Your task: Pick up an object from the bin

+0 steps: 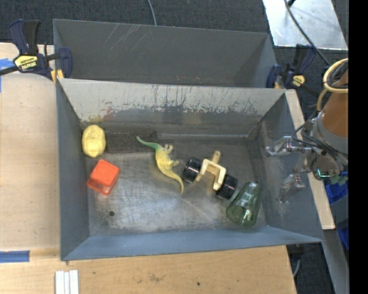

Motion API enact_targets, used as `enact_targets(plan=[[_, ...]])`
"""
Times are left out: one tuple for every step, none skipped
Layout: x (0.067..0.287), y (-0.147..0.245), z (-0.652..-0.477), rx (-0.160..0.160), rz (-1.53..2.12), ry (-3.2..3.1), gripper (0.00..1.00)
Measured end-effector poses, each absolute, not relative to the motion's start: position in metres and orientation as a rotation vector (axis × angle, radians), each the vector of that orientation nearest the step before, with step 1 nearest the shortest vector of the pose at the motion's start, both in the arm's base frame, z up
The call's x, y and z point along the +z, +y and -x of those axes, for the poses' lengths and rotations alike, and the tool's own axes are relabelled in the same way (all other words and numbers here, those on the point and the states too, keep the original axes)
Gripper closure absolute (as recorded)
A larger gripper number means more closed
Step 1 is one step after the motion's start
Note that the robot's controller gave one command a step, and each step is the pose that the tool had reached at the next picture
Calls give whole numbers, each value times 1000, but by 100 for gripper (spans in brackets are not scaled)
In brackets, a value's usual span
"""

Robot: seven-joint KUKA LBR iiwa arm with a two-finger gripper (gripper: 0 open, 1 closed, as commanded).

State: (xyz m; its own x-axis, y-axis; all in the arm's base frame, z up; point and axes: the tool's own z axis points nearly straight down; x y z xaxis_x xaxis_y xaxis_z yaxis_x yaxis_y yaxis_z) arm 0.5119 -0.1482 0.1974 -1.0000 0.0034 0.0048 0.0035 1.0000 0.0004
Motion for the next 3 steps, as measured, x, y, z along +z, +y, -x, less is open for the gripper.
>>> enact_targets(plan=[[202, -148, -514, 2, 1, -3145, 0], [75, -92, -520, 16, -556, -3118, 100], [79, -92, -526, 23, -561, -3141, 0]])
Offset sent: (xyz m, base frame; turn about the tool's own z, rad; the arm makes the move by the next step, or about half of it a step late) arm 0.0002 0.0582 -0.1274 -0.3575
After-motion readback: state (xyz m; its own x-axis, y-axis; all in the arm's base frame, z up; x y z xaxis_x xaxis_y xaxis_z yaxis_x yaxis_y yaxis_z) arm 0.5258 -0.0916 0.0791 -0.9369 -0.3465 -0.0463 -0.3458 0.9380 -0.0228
